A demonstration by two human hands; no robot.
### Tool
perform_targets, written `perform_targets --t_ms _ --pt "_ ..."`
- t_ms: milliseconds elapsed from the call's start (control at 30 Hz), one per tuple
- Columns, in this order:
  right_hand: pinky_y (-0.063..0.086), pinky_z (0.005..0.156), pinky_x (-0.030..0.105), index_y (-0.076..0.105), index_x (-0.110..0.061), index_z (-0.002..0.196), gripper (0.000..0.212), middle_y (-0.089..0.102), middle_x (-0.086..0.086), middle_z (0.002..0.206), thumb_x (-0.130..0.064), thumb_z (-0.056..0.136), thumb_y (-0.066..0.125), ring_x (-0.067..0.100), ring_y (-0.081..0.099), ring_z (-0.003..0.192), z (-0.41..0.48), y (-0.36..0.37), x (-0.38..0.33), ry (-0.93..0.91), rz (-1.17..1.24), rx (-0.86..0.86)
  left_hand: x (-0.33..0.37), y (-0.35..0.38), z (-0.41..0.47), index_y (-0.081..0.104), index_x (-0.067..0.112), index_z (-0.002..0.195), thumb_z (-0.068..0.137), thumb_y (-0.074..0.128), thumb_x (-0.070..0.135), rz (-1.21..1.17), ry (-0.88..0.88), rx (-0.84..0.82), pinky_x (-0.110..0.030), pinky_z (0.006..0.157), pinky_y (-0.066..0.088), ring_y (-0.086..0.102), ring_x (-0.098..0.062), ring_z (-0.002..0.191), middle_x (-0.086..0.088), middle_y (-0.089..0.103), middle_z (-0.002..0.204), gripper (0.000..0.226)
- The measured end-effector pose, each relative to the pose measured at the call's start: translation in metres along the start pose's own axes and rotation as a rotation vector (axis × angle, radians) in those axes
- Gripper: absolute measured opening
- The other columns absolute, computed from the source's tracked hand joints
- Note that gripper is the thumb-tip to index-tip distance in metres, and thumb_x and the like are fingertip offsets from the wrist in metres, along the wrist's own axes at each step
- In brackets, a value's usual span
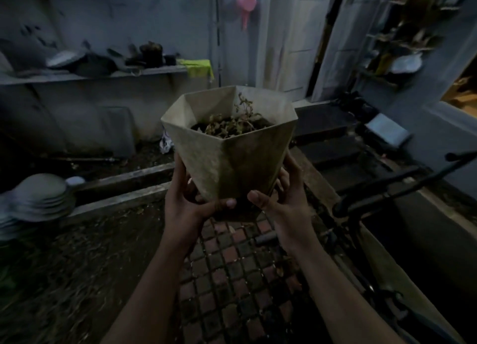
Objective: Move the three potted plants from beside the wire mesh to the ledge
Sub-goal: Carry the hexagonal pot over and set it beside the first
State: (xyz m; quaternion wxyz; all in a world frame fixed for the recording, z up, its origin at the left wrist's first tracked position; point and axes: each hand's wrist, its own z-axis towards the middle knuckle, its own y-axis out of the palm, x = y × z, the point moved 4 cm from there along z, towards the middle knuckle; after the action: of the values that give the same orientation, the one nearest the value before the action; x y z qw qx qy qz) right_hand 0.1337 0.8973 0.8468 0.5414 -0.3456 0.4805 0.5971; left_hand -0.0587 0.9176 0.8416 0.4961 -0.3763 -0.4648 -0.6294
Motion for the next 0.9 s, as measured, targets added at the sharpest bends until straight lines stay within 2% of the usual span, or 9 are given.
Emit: perform_targets --t_ms 100,233,367,533,600,667,767,833,900 --pt "0.055 0.101 0.04 0.03 -0.034 0.154 0.094 0.049 0.005 0.15 -0.003 0.081 0.08 0.023 0.052 0.136 0.05 -0.002 0.024 0.017 0.073 -0.055 -0.022 0.005 0.046 0.035 0.057 0.147 0.052 0.098 0.008 0.029 0.064 0.056 -0.032 0.098 0.058 0.054 -0.006 0.137 0.014 0.045 0.156 0.124" --pt "0.055 0.095 0.026 0.029 -0.034 0.153 0.09 0.049 -0.008 0.148 0.015 0.086 0.064 0.01 0.055 0.133 0.116 -0.013 0.052 0.037 0.151 -0.074 -0.05 0.016 0.108 0.032 0.066 0.145 0.061 0.095 0.008 0.08 0.107 0.061 -0.038 0.103 0.055 0.045 -0.012 0.145 0.004 0.032 0.167 0.12" --pt "0.054 0.098 0.029 0.037 -0.043 0.15 0.09 0.048 -0.004 0.152 0.003 0.082 0.074 0.015 0.052 0.137 0.187 -0.032 0.086 0.053 0.2 -0.068 -0.085 0.026 0.176 0.025 0.063 0.151 0.06 0.092 0.015 0.13 0.114 0.077 -0.047 0.102 0.055 0.042 -0.022 0.148 0.001 0.029 0.168 0.123" --pt "0.056 0.095 0.034 0.043 -0.04 0.148 0.093 0.051 0.004 0.15 -0.001 0.073 0.083 0.022 0.053 0.135 0.279 -0.054 0.144 0.116 0.226 -0.056 -0.138 0.026 0.26 0.023 0.061 0.153 0.05 0.102 0.03 0.184 0.052 0.125 -0.045 0.099 0.058 0.047 -0.015 0.145 0.01 0.036 0.165 0.133" --pt "0.056 0.093 0.032 0.048 -0.042 0.143 0.09 0.055 0.0 0.146 0.001 0.072 0.083 0.019 0.055 0.134 0.311 -0.058 0.168 0.151 0.24 -0.055 -0.161 0.021 0.291 0.023 0.062 0.152 0.05 0.101 0.026 0.214 0.044 0.125 -0.047 0.102 0.056 0.046 -0.016 0.145 0.009 0.036 0.164 0.134" --pt "0.057 0.093 0.032 0.051 -0.044 0.139 0.088 0.058 -0.004 0.143 0.002 0.072 0.083 0.017 0.056 0.133 0.339 -0.063 0.194 0.177 0.222 -0.047 -0.184 0.018 0.321 0.023 0.064 0.151 0.051 0.096 0.019 0.234 0.046 0.103 -0.041 0.102 0.056 0.047 -0.011 0.144 0.017 0.039 0.161 0.132" --pt "0.056 0.095 0.033 0.05 -0.047 0.137 0.088 0.058 -0.006 0.143 -0.005 0.07 0.087 0.017 0.055 0.134 0.38 -0.07 0.238 0.197 0.187 -0.019 -0.228 0.012 0.373 0.022 0.067 0.148 0.053 0.092 0.02 0.252 0.028 0.025 -0.023 0.097 0.056 0.046 0.002 0.141 0.034 0.039 0.155 0.127" --pt "0.055 0.098 0.034 0.047 -0.048 0.14 0.089 0.054 -0.009 0.146 -0.014 0.07 0.09 0.015 0.052 0.136 0.405 -0.075 0.276 0.199 0.143 0.039 -0.262 0.009 0.408 0.018 0.07 0.147 0.055 0.092 0.03 0.257 -0.019 -0.025 -0.013 0.097 0.051 0.038 0.011 0.142 0.037 0.027 0.158 0.125" --pt "0.054 0.099 0.032 0.041 -0.046 0.145 0.092 0.052 -0.014 0.147 -0.027 0.071 0.092 0.013 0.05 0.138 0.429 -0.078 0.321 0.195 0.084 0.092 -0.306 0.004 0.441 0.008 0.059 0.149 0.055 0.093 0.052 0.255 -0.052 -0.056 -0.007 0.099 0.045 0.032 0.019 0.141 0.031 0.012 0.16 0.127"
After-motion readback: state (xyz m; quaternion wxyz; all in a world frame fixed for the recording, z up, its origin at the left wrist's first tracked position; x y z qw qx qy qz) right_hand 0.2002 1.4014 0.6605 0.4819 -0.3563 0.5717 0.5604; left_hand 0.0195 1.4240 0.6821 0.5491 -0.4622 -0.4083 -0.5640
